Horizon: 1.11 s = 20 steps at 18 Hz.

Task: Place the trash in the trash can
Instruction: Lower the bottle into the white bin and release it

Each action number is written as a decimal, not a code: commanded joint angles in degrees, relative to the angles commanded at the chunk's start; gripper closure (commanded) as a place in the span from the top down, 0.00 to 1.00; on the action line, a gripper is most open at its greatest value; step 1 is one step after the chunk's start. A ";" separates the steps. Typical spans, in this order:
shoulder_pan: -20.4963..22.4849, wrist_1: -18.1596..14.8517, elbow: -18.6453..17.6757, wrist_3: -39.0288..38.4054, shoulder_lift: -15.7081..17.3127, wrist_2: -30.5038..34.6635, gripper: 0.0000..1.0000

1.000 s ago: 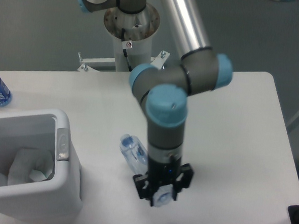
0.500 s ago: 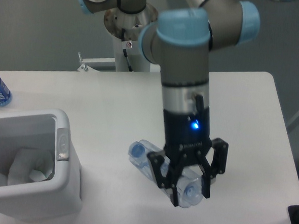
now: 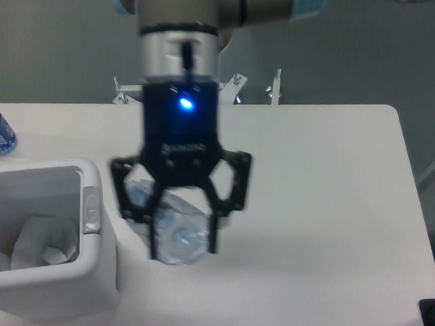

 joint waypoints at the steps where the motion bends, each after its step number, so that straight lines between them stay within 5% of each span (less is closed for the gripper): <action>1: -0.97 0.00 0.00 -0.09 0.00 0.00 0.62; 9: -7.03 0.09 -0.97 1.32 -2.63 0.17 0.64; 10: -7.30 0.09 -1.40 1.58 -2.90 0.18 0.75; 11: -7.31 0.09 -1.76 2.37 -2.99 0.18 1.00; 17: -7.31 0.00 -1.76 3.34 -2.46 0.17 1.00; 20: -2.67 -0.09 -1.76 3.78 -2.20 0.44 1.00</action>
